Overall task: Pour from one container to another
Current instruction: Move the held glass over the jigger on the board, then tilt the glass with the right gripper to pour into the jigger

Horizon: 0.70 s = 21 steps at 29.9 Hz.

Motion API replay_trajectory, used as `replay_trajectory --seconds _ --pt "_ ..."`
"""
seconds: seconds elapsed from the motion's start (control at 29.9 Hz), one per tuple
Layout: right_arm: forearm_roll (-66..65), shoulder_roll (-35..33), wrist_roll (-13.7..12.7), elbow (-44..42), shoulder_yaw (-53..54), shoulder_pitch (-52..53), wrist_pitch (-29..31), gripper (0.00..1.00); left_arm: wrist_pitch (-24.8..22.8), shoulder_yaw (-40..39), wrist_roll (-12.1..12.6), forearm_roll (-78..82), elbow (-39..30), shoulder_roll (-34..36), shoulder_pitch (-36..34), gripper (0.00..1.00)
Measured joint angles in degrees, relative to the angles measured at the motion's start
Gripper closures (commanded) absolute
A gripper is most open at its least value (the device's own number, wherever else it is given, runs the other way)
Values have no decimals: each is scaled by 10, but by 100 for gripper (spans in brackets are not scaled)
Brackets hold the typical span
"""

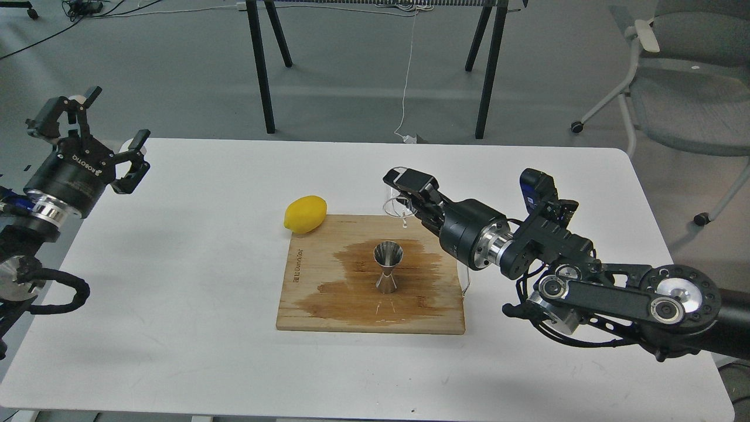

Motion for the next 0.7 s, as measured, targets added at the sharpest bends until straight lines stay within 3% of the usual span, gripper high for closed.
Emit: replay_trajectory --seconds 0.7 --pt "-45 26 36 -22 -16 -2 -10 56 0 -2 0 -1 0 2 0 7"
